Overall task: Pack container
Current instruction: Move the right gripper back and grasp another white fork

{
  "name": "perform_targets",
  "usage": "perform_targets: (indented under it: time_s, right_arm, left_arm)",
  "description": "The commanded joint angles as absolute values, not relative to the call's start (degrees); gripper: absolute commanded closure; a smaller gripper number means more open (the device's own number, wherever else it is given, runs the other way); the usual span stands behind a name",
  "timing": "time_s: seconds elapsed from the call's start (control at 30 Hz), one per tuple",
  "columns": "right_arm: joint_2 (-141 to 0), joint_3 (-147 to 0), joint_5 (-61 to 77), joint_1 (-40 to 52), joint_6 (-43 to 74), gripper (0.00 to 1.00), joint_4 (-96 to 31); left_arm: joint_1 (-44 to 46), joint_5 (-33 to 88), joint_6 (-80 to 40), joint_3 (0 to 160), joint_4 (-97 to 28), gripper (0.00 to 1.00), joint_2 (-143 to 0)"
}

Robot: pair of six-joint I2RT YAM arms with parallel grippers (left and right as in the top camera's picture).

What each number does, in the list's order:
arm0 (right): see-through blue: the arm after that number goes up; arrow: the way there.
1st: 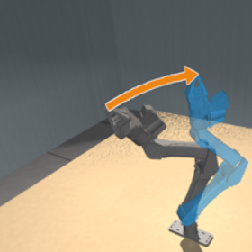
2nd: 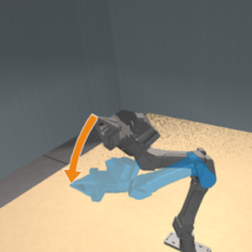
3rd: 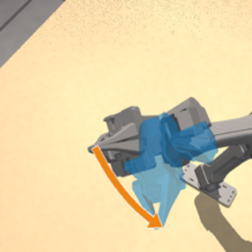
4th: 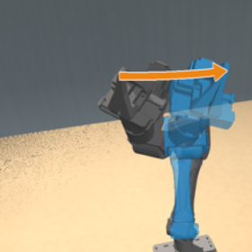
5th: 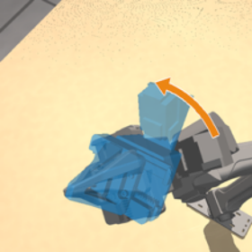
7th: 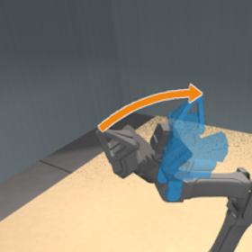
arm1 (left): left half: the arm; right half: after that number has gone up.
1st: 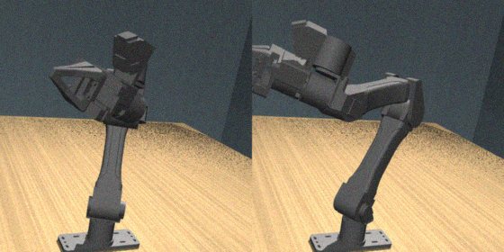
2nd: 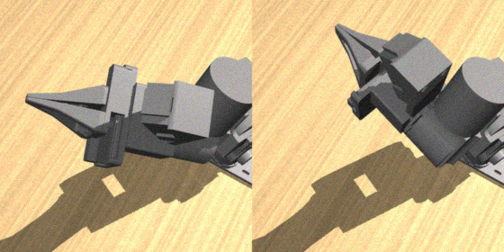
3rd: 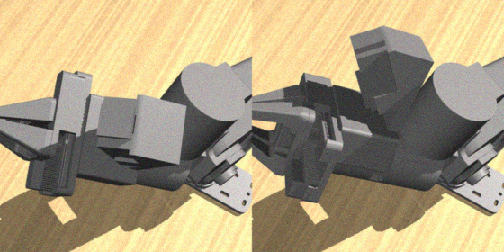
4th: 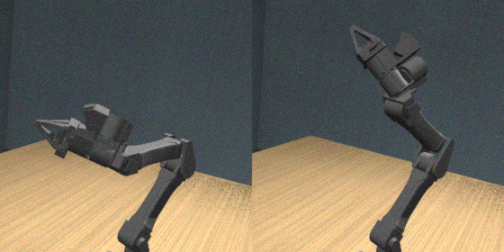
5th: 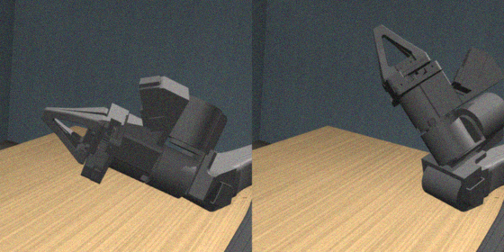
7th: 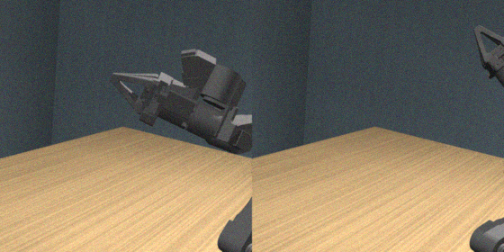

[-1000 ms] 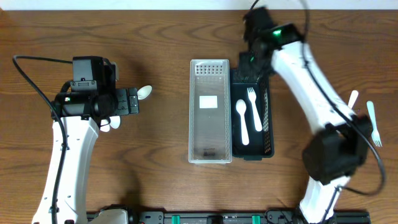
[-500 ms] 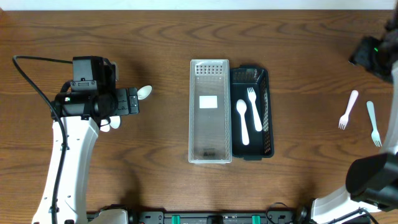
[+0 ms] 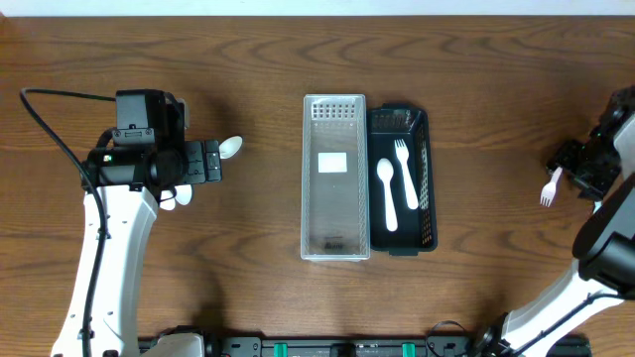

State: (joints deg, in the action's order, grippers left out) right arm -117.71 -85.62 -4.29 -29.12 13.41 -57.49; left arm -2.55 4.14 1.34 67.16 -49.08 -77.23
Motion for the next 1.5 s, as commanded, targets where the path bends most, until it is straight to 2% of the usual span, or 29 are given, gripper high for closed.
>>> perform_targets:
  time_s: [0.0, 0.53, 0.67, 0.87, 1.07, 1.2, 1.47]
  right_arm:
    - [-119.7, -85.6, -3.5, -29.2, 12.6, 0.28, -57.0]
    - [-121.9, -85.3, -1.0, -29.2, 10.5, 0.26, -51.6]
    - [-121.9, -84.9, -1.0, -29.2, 9.5, 0.28, -51.0]
    - [-122.0, -84.9, -1.0, -29.2, 9.3, 0.50, -51.2]
    - [-122.0, -84.7, -1.0, -29.2, 9.3, 0.61, -51.2]
    - [-122.0, -84.4, -1.0, -29.2, 9.3, 0.73, -51.5]
    - [-122.0, -84.1, -1.0, -29.2, 9.3, 0.86, -51.6]
  left_arm:
    - [-2.8, 4.3, 1.7, 67.8, -49.2, 0.02, -77.5]
    - [-2.8, 4.3, 1.7, 67.8, -49.2, 0.02, -77.5]
    - [-2.8, 4.3, 1.7, 67.8, -49.2, 0.02, -77.5]
    - [-2.8, 4.3, 1.7, 67.8, -49.2, 0.02, -77.5]
    - [-2.8, 4.3, 1.7, 67.8, -49.3, 0.02, -77.5]
    - [-2.8, 4.3, 1.7, 67.8, -49.6, 0.02, -77.5]
    - [-2.8, 4.3, 1.7, 67.8, -49.9, 0.02, -77.5]
